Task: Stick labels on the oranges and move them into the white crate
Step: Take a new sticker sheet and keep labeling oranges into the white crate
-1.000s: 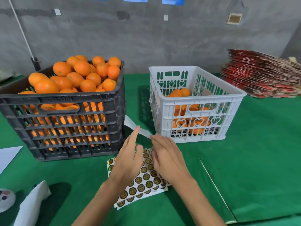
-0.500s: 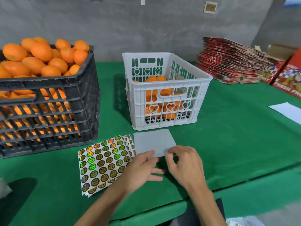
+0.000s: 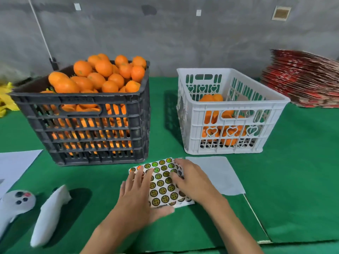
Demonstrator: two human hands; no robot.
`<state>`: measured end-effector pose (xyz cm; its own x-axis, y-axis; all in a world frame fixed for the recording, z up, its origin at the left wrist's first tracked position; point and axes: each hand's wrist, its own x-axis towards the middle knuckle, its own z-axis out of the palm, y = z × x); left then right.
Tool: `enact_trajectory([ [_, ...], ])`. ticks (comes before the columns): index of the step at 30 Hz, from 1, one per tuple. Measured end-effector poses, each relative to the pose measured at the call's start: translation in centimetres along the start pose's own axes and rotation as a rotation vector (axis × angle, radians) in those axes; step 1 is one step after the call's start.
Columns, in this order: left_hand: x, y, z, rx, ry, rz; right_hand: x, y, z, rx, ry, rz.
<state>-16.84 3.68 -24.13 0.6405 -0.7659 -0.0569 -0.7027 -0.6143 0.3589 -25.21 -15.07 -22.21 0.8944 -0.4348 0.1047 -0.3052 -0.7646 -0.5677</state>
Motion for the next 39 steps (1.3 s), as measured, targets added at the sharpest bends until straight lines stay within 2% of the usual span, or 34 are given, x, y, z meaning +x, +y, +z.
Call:
enact_trajectory([
  [3, 0.1, -1.2, 0.2, 0.005, -0.102, -0.016, 1.3, 0.3, 1.2, -0.103, -0.158, -0.085],
  [5, 0.3, -1.5, 0.1, 0.041, -0.097, -0.004, 1.4, 0.8, 2.3, -0.181, -0.211, -0.113],
  [12, 0.7, -1.6, 0.2, 0.152, -0.006, 0.074, 0.7, 1.1, 3.5, -0.359, -0.141, -0.176],
  [16, 1.0, -1.5, 0.0, 0.153, 0.026, 0.102, 0.2, 1.0, 3.6, -0.336, -0.106, -0.227],
  [20, 1.1, -2.0, -0.2, 0.060, 0.053, 0.151, 0.1, 1.1, 3.8, -0.225, -0.035, -0.243],
  [23, 1.6, -2.9, -0.4, -0.160, 0.087, 0.115, 0.0, 0.8, 4.0, -0.162, -0.007, -0.262],
  [25, 2.4, -3.1, -0.4, -0.163, 0.109, 0.123, 0.0, 0.8, 4.1, -0.094, -0.008, -0.237],
  [28, 3.4, -2.9, 0.2, 0.021, 0.151, 0.159, 0.2, 1.3, 3.7, 0.049, 0.030, -0.154],
  [31, 4.5, -3.0, 0.8, 0.083, 0.191, 0.138, 0.2, 2.1, 3.5, -0.084, 0.134, -0.030],
  [34, 5.2, -3.0, 1.1, 0.077, 0.242, 0.126, 0.2, 2.3, 3.7, -0.197, 0.167, 0.067],
  [39, 6.0, -2.5, 1.3, -0.028, 0.234, 0.118, 0.6, 2.2, 3.1, 0.032, 0.174, 0.131],
])
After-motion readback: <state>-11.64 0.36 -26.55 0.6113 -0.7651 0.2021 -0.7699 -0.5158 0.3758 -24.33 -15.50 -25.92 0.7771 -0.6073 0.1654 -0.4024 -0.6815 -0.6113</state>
